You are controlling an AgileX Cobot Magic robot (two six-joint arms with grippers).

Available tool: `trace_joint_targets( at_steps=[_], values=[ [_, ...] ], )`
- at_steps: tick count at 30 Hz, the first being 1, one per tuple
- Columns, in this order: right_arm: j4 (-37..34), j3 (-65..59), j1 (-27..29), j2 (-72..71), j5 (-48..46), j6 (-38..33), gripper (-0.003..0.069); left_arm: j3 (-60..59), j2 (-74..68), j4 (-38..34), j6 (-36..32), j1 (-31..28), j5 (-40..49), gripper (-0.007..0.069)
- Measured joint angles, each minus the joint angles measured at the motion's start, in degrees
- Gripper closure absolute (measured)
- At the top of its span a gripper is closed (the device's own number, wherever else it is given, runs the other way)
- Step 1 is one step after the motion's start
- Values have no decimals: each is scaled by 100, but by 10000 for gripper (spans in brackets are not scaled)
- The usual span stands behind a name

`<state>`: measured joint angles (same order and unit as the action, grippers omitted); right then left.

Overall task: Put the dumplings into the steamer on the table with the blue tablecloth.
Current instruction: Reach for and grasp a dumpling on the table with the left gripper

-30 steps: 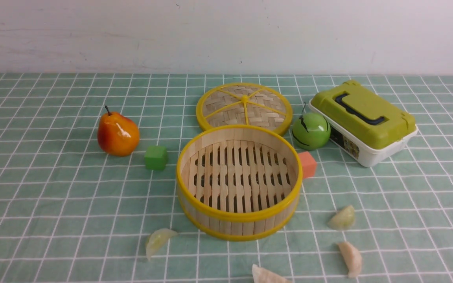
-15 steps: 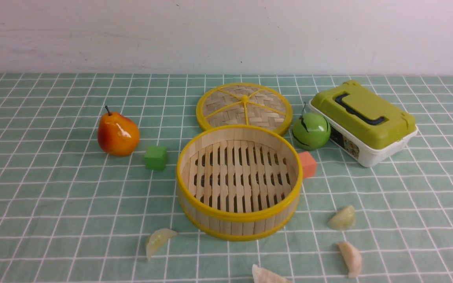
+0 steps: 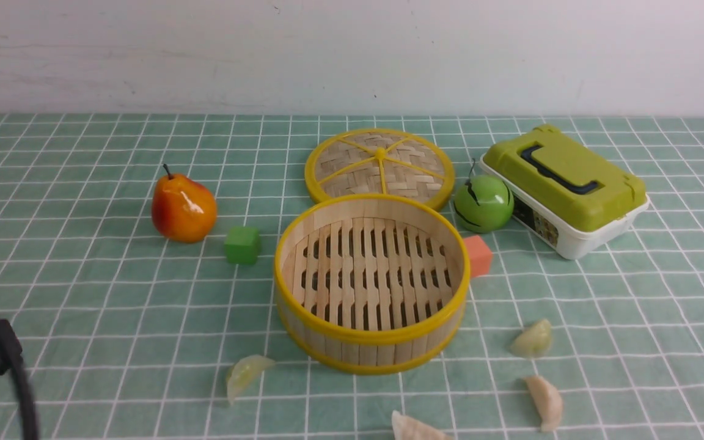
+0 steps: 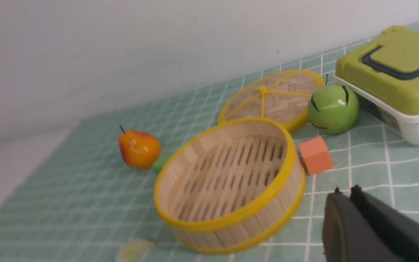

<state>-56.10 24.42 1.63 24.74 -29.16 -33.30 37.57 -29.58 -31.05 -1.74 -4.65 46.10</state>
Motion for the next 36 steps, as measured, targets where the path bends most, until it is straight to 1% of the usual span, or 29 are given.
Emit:
trace_joint_targets(
  at_steps=[2, 4, 5, 8, 10, 11, 13, 15, 18, 19, 21, 23, 24, 25, 27, 29, 32, 33, 36],
  values=[
    [430, 483, -50, 511, -339, -134, 677, 531, -518, 514, 0, 122, 432, 638],
    [938, 1005, -236, 1084, -891, -101, 679, 1148, -1139, 1217, 60, 519, 891, 638],
    [1210, 1267, -416, 1354, -1228, 1, 678, 1384, -1405, 1489, 125, 750, 1124, 638],
    [1716, 1732, -954, 2077, -1943, 256, 678, 1871, -2246, 2182, 266, 1513, 1752, 638],
    [1923, 1898, -1262, 2348, -2186, 321, 678, 2013, -2634, 2454, 328, 1855, 1833, 638],
    [2008, 1965, -1462, 2524, -2274, 358, 678, 2056, -2961, 2631, 383, 2124, 1765, 637],
    [2123, 2006, -1666, 2698, -2323, 381, 678, 2067, -3413, 2774, 429, 2433, 1559, 614],
    [2201, 2020, -1793, 2800, -2341, 381, 678, 2079, -3835, 2805, 442, 2747, 1337, 561],
    [2324, 2024, -1823, 2854, -2289, 388, 678, 2079, -4639, 2844, 442, 3103, 851, 400],
    [2330, 2024, -1823, 2854, -2278, 388, 678, 2079, -4686, 2844, 442, 3116, 851, 389],
    [2366, 2024, -1823, 2854, -2134, 400, 678, 2084, -5255, 2886, 446, 3206, 420, 225],
    [2378, 2024, -1823, 2854, -2048, 399, 676, 2084, -5638, 2886, 482, 3218, 93, 123],
    [2378, 2024, -1823, 2854, -2033, 399, 676, 2092, -5782, 2893, 500, 3225, 24, 103],
    [2384, 2024, -1823, 2854, -1991, 399, 674, 2113, -6126, 2917, 557, 3232, -240, 36],
    [2388, 2024, -1823, 2854, -1926, 399, 675, 2200, -6645, 2949, 597, 3232, -534, -14],
    [2400, 2024, -1823, 2854, -1908, 399, 675, 2316, -7012, 3009, 610, 3232, -690, -28],
    [2400, 2024, -1823, 2854, -1908, 399, 673, 2521, -7407, 3105, 615, 3232, -823, -13],
    [2400, 2024, -1823, 2854, -1908, 399, 673, 2578, -7519, 3105, 615, 3232, -853, 6],
    [2443, 2024, -1823, 2884, -1908, 399, 671, 2692, -7713, 3159, 615, 3232, -905, 119]
  ],
)
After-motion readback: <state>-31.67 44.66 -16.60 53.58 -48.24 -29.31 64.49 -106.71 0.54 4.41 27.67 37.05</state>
